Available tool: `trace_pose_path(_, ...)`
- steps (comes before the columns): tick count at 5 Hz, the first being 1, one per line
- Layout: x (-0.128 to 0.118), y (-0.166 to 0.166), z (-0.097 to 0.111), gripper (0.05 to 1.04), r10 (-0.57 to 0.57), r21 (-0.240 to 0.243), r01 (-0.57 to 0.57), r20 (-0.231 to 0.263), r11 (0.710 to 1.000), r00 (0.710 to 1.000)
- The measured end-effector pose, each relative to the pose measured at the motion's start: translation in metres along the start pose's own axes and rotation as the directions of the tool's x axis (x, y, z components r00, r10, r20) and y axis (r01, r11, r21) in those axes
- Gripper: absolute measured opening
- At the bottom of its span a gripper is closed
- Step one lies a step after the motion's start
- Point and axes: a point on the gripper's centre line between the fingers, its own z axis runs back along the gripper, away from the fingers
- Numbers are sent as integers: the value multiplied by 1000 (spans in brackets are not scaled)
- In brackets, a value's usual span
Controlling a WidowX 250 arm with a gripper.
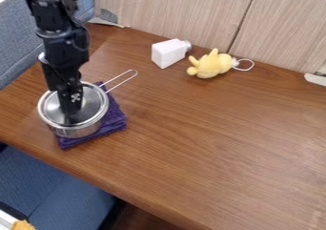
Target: Open the lip of silver pot and move to the right upper side
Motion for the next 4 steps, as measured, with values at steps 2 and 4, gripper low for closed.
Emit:
trace_pose_path(2,8,-4,-15,999,-15,15,15,-49,1000,999)
trace_pose_path(4,14,4,-19,964,4,38,-1,-72,999,997)
